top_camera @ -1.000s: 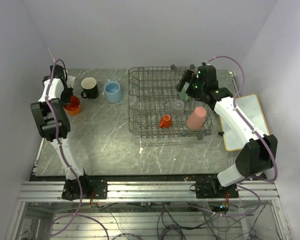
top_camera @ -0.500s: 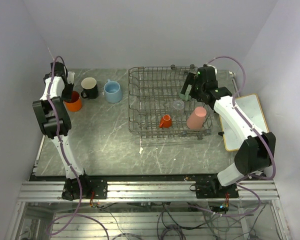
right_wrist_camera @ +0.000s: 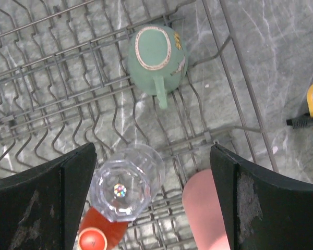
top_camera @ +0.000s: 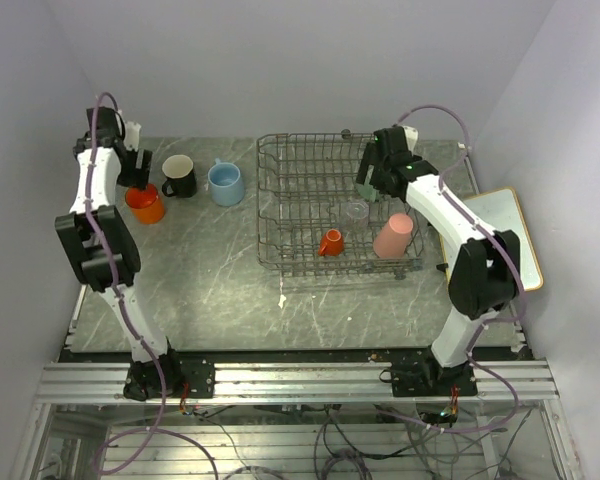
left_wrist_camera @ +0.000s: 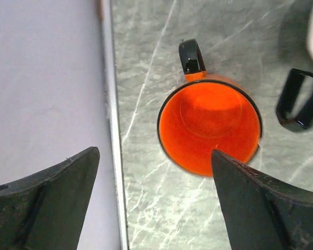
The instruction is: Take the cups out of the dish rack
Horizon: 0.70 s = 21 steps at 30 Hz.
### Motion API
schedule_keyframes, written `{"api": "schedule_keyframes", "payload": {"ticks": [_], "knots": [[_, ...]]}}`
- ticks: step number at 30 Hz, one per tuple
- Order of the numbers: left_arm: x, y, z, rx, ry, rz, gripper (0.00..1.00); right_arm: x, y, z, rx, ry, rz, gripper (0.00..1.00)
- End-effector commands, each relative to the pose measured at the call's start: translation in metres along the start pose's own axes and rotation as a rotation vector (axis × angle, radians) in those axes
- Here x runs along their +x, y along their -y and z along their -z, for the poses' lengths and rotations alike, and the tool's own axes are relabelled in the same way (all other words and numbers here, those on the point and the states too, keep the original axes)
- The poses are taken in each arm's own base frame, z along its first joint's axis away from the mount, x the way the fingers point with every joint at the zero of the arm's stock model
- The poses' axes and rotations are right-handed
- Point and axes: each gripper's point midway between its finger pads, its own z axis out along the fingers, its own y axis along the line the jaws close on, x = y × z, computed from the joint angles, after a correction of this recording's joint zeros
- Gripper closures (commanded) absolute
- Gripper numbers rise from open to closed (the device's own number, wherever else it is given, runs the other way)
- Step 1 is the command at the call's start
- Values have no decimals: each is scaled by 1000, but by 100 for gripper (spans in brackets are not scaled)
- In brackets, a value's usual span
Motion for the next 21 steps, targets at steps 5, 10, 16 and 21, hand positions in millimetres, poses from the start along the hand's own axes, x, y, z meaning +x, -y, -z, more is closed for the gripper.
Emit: {"api": "schedule_keyframes", "payload": {"ticks": [5, 10, 16, 21], "knots": [[-36, 5, 129, 105, 204, -41, 0, -12, 1, -34, 137, 13, 114, 18], [-24, 23, 166, 198, 233, -73, 0, -3, -2, -53, 149, -28, 160, 26], [-11, 56, 187, 292, 246, -112, 0, 27, 2, -81, 182, -98, 200, 28], [-3, 75, 193, 322, 259, -131, 0, 43, 3, -97, 175, -132, 241, 30]]}}
